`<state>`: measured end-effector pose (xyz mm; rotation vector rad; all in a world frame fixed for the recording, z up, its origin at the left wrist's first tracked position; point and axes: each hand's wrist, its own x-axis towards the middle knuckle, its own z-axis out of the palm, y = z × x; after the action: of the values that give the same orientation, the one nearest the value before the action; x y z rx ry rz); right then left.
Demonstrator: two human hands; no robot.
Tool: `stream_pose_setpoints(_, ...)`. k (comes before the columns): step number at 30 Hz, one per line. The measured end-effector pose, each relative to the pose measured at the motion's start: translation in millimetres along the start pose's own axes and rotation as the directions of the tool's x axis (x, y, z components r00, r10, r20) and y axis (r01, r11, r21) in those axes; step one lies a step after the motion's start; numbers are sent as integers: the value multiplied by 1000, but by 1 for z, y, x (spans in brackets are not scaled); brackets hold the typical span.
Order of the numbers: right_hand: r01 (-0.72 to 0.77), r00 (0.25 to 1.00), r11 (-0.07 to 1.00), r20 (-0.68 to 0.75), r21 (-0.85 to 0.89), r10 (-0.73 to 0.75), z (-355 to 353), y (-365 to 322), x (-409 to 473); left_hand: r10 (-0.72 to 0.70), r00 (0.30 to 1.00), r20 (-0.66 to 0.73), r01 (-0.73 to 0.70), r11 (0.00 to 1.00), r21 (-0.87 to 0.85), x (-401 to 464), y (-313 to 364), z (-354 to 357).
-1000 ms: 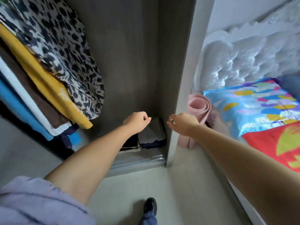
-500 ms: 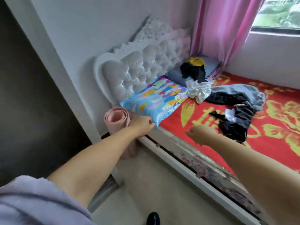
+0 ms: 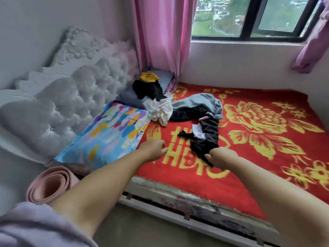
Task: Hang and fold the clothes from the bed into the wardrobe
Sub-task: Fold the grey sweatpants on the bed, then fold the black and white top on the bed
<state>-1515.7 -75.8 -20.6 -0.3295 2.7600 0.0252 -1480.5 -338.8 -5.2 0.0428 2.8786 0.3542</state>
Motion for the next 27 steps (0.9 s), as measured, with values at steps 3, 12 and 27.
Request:
stream_pose_setpoints(3, -44, 999, 999, 10, 10, 44, 3, 21, 22, 27, 999, 43, -27, 1000, -1, 49, 9, -2)
stream_pose_setpoints(12, -253, 952, 965, 196, 66, 236, 42, 140, 85, 125, 968, 220, -129, 992, 5, 171, 86, 61)
stream_pose_setpoints(27, -195, 933, 948, 347, 252, 100, 156, 219, 284, -85, 907, 413, 133, 987, -90, 332, 115, 233)
